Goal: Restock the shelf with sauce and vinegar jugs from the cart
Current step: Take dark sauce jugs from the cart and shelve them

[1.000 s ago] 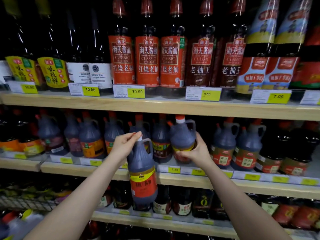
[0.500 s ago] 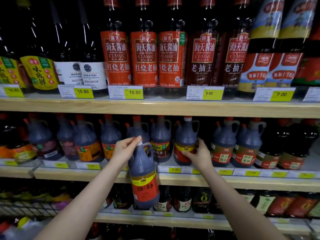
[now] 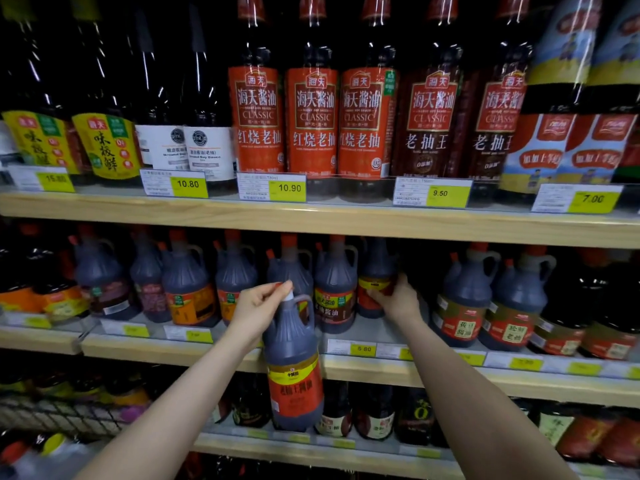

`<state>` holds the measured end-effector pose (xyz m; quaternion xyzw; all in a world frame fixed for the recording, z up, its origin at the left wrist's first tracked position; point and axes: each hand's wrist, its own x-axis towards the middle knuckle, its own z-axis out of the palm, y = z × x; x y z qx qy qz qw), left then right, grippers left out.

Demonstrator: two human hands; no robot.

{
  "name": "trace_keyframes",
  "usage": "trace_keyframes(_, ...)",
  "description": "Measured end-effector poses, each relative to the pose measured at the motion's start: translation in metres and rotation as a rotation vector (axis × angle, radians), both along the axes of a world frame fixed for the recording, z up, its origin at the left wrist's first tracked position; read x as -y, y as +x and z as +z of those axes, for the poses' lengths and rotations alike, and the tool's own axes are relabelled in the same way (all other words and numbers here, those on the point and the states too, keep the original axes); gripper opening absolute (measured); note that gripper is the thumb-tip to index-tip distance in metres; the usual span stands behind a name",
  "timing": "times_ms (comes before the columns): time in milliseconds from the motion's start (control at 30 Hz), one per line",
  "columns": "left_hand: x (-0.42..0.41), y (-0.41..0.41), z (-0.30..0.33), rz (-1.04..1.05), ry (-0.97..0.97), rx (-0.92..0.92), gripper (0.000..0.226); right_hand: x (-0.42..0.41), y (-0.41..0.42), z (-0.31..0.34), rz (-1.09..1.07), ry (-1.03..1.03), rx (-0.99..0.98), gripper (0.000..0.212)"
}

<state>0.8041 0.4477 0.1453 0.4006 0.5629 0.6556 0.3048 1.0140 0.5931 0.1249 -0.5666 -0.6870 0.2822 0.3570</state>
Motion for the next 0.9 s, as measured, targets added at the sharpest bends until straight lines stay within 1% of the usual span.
trace_keyframes(33, 0.001, 0.002, 0.001, 0.000, 0.000, -0.015, 0.013, 0.008, 0.003, 0.003, -0.003, 0.013, -0.020, 0.080)
trace_keyframes(100, 0.003, 0.009, 0.004, 0.007, -0.001, -0.049, 0.013, 0.033, 0.013, 0.007, 0.002, 0.111, -0.078, 0.082)
trace_keyframes(133, 0.005, 0.014, 0.007, 0.014, -0.002, -0.069, 0.013, 0.050, 0.019, 0.006, 0.038, 0.155, -0.090, 0.082)
trace_keyframes(167, 0.005, 0.020, 0.012, 0.019, -0.001, -0.090, 0.013, 0.071, 0.024, 0.006, 0.117, 0.141, -0.077, 0.085)
trace_keyframes(200, 0.006, 0.027, 0.016, 0.014, 0.007, -0.108, 0.011, 0.094, 0.027, 0.004, 0.235, 0.063, -0.050, 0.095)
trace_keyframes(267, 0.007, 0.049, 0.026, -0.017, 0.034, -0.108, 0.014, 0.138, 0.027, 0.001, 0.467, -0.167, -0.036, 0.115)
trace_keyframes(300, 0.007, 0.063, 0.030, -0.033, 0.040, -0.096, 0.013, 0.152, 0.025, 0.000, 0.509, -0.237, -0.065, 0.115)
trace_keyframes(367, 0.009, 0.090, 0.038, -0.058, 0.029, -0.065, 0.011, 0.167, 0.025, -0.003, 0.398, -0.228, -0.095, 0.097)
trace_keyframes(400, 0.009, 0.101, 0.039, -0.072, 0.014, -0.042, 0.014, 0.170, 0.028, 0.000, 0.323, -0.202, -0.088, 0.091)
trace_keyframes(467, 0.012, 0.115, 0.043, -0.131, 0.000, -0.012, 0.014, 0.173, 0.042, 0.007, 0.237, -0.160, -0.088, 0.089)
trace_keyframes(600, 0.018, 0.131, 0.050, -0.320, 0.003, -0.029, 0.009, 0.178, 0.073, 0.014, 0.218, -0.124, -0.128, 0.083)
trace_keyframes(700, 0.027, 0.134, 0.050, -0.319, -0.001, 0.015, 0.008, 0.180, 0.089, 0.019, 0.208, -0.157, -0.230, 0.079)
trace_keyframes(833, 0.032, 0.135, 0.054, -0.324, 0.008, -0.003, 0.013, 0.178, 0.101, 0.022, 0.241, -0.169, -0.244, 0.077)
trace_keyframes(900, 0.031, 0.135, 0.058, -0.351, 0.004, -0.023, 0.012, 0.177, 0.104, 0.022, 0.246, -0.182, -0.261, 0.076)
